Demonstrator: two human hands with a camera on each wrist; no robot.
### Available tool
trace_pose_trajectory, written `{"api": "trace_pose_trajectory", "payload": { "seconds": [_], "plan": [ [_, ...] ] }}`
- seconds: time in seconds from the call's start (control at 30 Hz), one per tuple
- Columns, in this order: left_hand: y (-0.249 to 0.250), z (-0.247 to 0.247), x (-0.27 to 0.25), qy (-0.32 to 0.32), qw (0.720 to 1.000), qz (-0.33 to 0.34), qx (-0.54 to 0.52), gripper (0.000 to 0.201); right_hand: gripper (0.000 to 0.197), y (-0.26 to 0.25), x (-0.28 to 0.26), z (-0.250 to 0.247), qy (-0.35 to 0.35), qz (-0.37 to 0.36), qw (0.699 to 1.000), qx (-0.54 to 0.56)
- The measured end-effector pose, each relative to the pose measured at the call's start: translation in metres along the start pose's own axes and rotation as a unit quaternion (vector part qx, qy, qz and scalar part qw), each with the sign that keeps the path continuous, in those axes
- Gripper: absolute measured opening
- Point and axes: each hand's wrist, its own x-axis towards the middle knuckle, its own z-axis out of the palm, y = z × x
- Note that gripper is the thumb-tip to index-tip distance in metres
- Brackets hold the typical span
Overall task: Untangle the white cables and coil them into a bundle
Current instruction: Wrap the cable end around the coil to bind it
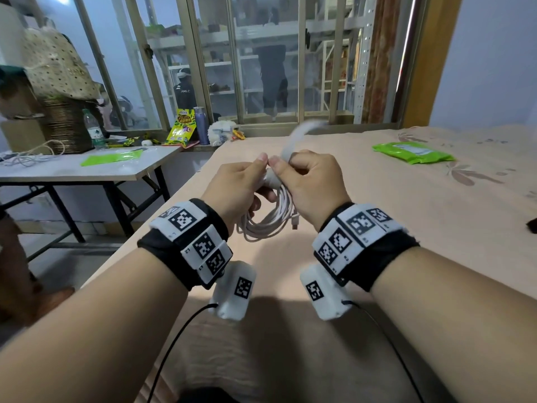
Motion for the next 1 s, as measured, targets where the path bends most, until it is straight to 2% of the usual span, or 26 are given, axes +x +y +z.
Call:
{"api": "trace_pose_trajectory", "payload": {
  "seconds": [0.07, 0.17, 0.3, 0.4, 0.43, 0.53, 0.6, 0.7, 0.83, 1.0],
  "plan": [
    [0.002, -0.001, -0.002, -0.012, 1.000, 0.004, -0.006, 0.047, 0.038, -0.004, 0.002, 0.000, -0.025, 0.063, 0.994, 0.084],
    [0.002, -0.004, -0.004, -0.024, 1.000, 0.013, -0.010, 0.048, 0.034, -0.009, 0.004, -0.002, -0.066, 0.143, 0.970, 0.187],
    [0.002, -0.008, -0.005, -0.037, 0.999, 0.019, -0.033, 0.048, 0.026, -0.012, 0.007, -0.005, -0.127, 0.223, 0.935, 0.245],
    [0.003, -0.008, -0.006, -0.049, 0.997, 0.023, -0.057, 0.048, 0.041, -0.009, 0.009, -0.003, -0.110, 0.273, 0.913, 0.283],
    [0.004, -0.007, -0.007, -0.052, 0.996, 0.028, -0.062, 0.047, 0.038, -0.008, 0.009, -0.003, -0.095, 0.281, 0.906, 0.300],
    [0.008, -0.002, -0.009, -0.056, 0.994, 0.051, -0.076, 0.039, 0.008, -0.013, 0.008, -0.004, -0.075, 0.253, 0.908, 0.327],
    [0.009, -0.002, -0.007, -0.049, 0.992, 0.066, -0.093, 0.034, 0.013, -0.014, 0.009, -0.003, -0.073, 0.232, 0.916, 0.318],
    [0.008, -0.003, -0.003, -0.028, 0.991, 0.073, -0.106, 0.031, 0.040, -0.012, 0.011, 0.000, -0.086, 0.223, 0.928, 0.287],
    [0.011, 0.000, -0.007, -0.006, 0.989, 0.080, -0.125, 0.028, 0.036, -0.011, 0.012, -0.001, -0.097, 0.243, 0.941, 0.215],
    [0.011, -0.002, -0.009, 0.010, 0.989, 0.058, -0.135, 0.025, 0.041, -0.015, 0.012, -0.003, -0.103, 0.262, 0.935, 0.214]
  ]
}}
